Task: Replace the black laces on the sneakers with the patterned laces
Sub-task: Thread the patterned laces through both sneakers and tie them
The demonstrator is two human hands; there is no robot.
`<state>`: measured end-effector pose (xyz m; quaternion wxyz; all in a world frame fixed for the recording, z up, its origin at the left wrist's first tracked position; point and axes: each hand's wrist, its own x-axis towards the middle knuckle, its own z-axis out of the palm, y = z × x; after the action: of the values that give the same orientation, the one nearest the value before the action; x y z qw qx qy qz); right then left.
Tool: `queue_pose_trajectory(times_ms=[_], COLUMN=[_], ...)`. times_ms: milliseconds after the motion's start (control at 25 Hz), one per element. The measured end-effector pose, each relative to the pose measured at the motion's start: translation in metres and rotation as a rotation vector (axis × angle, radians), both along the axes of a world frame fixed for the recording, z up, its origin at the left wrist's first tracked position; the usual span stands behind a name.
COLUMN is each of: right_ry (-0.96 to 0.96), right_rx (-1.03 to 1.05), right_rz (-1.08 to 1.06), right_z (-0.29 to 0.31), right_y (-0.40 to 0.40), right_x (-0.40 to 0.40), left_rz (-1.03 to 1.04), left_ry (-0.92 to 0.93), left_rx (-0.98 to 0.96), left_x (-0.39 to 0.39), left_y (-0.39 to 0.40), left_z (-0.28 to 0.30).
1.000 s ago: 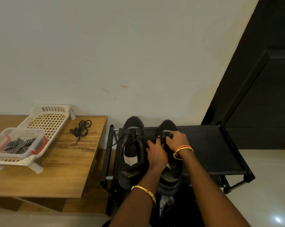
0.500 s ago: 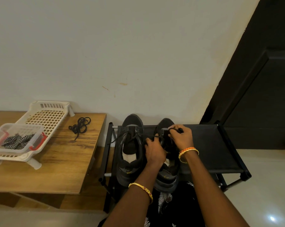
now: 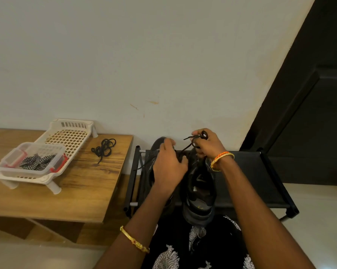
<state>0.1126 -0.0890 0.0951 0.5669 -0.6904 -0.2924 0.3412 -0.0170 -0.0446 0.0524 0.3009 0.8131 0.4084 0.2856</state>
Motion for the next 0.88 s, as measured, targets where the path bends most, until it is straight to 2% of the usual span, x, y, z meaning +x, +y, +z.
queue_pose_trajectory(times_ms=[80,160,240,320,400,520,600,680,800,880], right_ry=[-0.010,0.035,0.132,0.144,-0.022,-0.327,-0.415,-0.420,-0.259,-0.132], right_rx=[-0.005,0.124,0.310,0.418,0.342,-0.037,-0.118,-0.045,0.009,0.027], right_rz=[0.133,0.160,0.070,-0.050,-0.061,0.214,0.350,0.338,0.172,0.128], right_z=[0.030,0.060,0.088,0.103,0.105,0.091,0.077,0.068,0.064,0.066], right_y=[-0.009,-0.018,-0.028,-0.040,-0.048,-0.052,-0.046,-0.039,-0.030,-0.019], right_x=[-0.006,-0.014,-0.019,-0.017,-0.012,-0.024,-0.041,-0.058,-0.066,-0.072], left_rz=[-0.045,-0.160,-0.184,-0.144,-0.163,-0.333,-0.441,-0.440,-0.249,-0.133], left_ry=[0.134,0.259,0.200,0.079,-0.122,-0.366,-0.388,-0.334,-0.285,-0.289], left_rx=[-0.050,-0.115,-0.169,-0.278,-0.522,-0.799,-0.816,-0.747,-0.644,-0.657], left_x=[-0.005,-0.005,-0.013,-0.024,-0.037,-0.046,-0.047,-0.050,-0.063,-0.079], left_y=[0.013,0.026,0.034,0.040,0.040,0.033,0.024,0.017,0.018,0.021], left_z=[0.014,0.017,0.021,0.030,0.053,0.096,0.119,0.131,0.130,0.117])
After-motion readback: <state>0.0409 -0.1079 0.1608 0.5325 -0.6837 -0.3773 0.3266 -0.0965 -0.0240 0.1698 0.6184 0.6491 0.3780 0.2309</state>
